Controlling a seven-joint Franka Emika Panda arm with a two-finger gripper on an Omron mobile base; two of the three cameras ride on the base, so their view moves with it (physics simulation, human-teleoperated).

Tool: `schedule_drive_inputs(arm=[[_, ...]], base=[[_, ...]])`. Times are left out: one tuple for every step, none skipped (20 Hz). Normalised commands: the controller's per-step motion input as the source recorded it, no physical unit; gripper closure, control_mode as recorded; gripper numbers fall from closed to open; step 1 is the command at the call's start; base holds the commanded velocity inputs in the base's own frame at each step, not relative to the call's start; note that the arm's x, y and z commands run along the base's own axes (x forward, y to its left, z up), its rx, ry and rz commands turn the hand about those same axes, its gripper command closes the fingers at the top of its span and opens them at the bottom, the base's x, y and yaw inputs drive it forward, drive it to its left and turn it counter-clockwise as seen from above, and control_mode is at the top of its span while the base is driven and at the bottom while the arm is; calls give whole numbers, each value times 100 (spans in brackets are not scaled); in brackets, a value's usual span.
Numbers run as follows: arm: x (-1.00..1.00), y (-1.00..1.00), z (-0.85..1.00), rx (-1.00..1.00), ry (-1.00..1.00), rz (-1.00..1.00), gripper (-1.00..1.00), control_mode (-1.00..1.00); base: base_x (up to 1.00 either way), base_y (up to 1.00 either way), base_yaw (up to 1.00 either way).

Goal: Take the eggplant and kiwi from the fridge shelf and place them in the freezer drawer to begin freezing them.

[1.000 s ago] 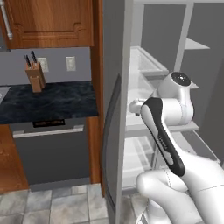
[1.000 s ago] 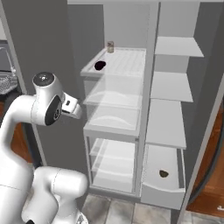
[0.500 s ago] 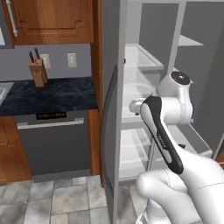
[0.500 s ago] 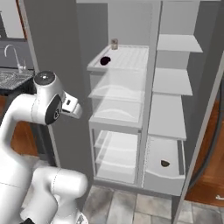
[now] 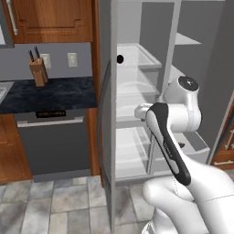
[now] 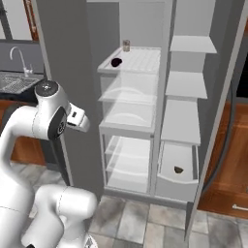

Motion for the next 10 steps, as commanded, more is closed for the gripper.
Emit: schedule_drive_inputs(arm=[[0,0,0,0,0,0,-100,100],[0,0,0,0,0,0,-100,100],[0,0,0,0,0,0,-100,100],[0,0,0,0,0,0,-100,100],[0,0,0,0,0,0,-100,100],[0,0,0,0,0,0,-100,100],[0,0,0,0,0,0,-100,100],[0,0,0,0,0,0,-100,100],[0,0,0,0,0,0,-100,100],[0,0,0,0,0,0,-100,100]], base=[[18,-60,0],[16,-51,0],[10,-41,0],[6,-36,0],[4,-36,0],[0,-37,0],[1,-31,0],[10,-18,0],[30,0,0],[41,0,0]])
